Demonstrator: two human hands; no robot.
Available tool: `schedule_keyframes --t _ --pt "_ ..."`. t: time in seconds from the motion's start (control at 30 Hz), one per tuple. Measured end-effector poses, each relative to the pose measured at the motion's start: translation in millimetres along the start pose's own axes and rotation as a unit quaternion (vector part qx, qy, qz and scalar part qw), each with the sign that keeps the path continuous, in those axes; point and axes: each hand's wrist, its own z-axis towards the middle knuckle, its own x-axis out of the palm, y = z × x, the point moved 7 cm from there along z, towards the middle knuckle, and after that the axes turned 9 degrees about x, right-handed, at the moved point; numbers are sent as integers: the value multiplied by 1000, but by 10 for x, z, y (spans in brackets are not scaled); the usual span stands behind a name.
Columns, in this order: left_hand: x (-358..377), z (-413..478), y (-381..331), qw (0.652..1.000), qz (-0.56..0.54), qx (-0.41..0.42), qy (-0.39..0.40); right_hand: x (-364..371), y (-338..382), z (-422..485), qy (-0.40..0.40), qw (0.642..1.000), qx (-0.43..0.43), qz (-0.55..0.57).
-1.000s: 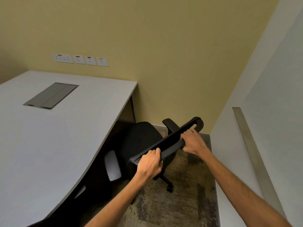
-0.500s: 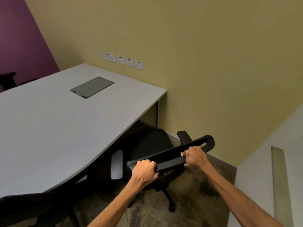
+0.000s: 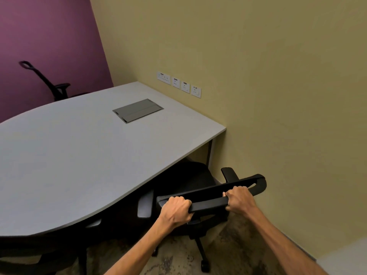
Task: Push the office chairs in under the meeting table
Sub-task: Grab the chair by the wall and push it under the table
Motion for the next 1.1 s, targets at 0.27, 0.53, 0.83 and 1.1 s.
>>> schedule_keyframes --t 0.27,0.53,0.83,1.1 --pt "-109 1022 345 998 -10 -66 -13 -75 -481 1205 -16 997 -73 -15" --pt "-121 1568 422 993 -15 -116 -17 -44 -793 1917 -38 991 -130 -1" --pt "-253 2141 477 981 -14 -191 -25 -115 -1080 2602 -44 980 -190 -19" --pt "-348 2500 656 967 -34 -250 -28 -101 -1126 3191 -24 975 -216 -38"
